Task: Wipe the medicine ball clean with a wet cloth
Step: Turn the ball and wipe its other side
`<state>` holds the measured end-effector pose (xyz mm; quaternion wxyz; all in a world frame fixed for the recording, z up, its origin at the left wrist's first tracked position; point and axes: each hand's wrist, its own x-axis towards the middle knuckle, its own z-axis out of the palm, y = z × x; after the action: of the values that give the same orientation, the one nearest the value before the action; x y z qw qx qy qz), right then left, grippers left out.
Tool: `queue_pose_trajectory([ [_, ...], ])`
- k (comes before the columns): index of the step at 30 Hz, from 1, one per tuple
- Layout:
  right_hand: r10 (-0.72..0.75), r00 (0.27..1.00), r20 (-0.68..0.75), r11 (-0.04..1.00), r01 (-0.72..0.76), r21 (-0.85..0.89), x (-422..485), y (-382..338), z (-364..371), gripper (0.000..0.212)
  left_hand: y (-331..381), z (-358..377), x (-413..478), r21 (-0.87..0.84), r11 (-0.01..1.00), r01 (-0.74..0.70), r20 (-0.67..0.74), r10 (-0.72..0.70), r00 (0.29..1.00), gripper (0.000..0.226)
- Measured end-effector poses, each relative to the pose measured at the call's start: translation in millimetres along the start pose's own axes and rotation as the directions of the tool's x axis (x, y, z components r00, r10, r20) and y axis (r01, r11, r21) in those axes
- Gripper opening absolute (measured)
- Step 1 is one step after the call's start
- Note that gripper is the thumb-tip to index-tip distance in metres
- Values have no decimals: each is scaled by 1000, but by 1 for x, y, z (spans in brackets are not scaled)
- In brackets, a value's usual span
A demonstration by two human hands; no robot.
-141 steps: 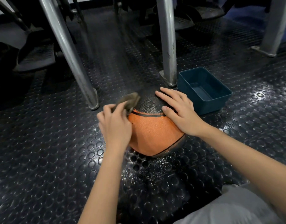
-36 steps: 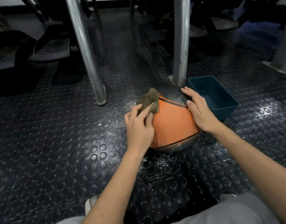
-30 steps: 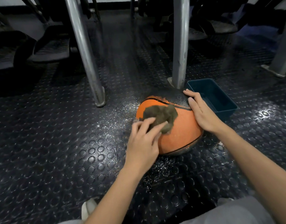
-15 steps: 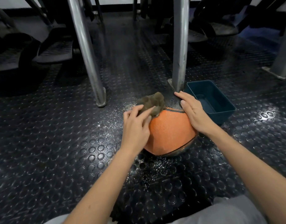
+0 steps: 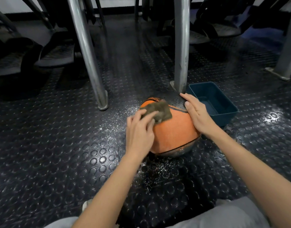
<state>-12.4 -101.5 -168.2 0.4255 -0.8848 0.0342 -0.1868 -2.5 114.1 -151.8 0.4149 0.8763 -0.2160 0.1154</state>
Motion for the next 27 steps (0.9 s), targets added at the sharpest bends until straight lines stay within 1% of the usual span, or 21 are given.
queue_pose_trajectory([
  [2, -4, 1000, -12, 1000, 4, -7, -1, -1, 1, 37, 4, -1, 23, 13, 999, 41, -1, -41, 999, 30],
  [4, 2, 999, -34, 1000, -3, -4, 1, -4, -1, 34, 5, 1, 26, 2, 1000, 30, 14, -30, 999, 31],
  [6, 6, 999, -49, 1000, -5, 4, 2, -7, -3, 33, 6, 2, 12, -41, 999, 14, 37, -12, 999, 31],
  [8, 35, 998, -61, 999, -35, 2, 2, -8, -3, 33, 2, 5, -12, -13, 996, -90, 36, 90, 995, 29],
  [10, 79, 994, -69, 997, -79, 14, 3, -10, -4, 34, -5, 9, -36, 85, 969, -231, 38, 228, 973, 33],
  [11, 91, 993, -71, 996, -90, 24, 2, -11, -5, 34, -7, 12, -43, 119, 957, -266, 42, 263, 964, 34],
  [13, 85, 994, -66, 996, -83, 37, -1, -12, -4, 32, -12, 13, -45, 141, 952, -272, 17, 272, 962, 34],
  [15, 79, 995, -58, 996, -77, 41, -3, -11, -4, 30, -8, 12, -30, 127, 963, -238, -21, 242, 970, 31],
  [17, 71, 995, -63, 997, -68, 44, -6, -12, -3, 29, 1, 12, -5, 68, 991, -115, -40, 118, 992, 30],
  [19, 53, 997, -63, 998, -51, 43, -7, -15, -3, 29, 5, 10, 23, -11, 997, 70, -30, -71, 997, 31],
  [22, 41, 997, -65, 999, -39, 33, -8, -18, -2, 31, -5, 11, 45, -168, 929, 330, 24, -331, 943, 31],
  [23, 51, 996, -67, 999, -49, 24, -8, -19, -3, 32, -12, 11, 45, -246, 878, 410, 38, -414, 909, 30],
  [24, 66, 996, -68, 998, -65, 17, -8, -19, -3, 33, -21, 12, 41, -337, 802, 493, 69, -501, 863, 29],
  [26, 86, 994, -74, 996, -85, 16, -9, -19, -2, 34, -37, 15, 19, -480, 594, 645, 190, -648, 738, 28],
  [27, 89, 993, -78, 996, -88, 21, -10, -18, -2, 33, -42, 17, 6, -520, 488, 701, 265, -689, 675, 27],
])
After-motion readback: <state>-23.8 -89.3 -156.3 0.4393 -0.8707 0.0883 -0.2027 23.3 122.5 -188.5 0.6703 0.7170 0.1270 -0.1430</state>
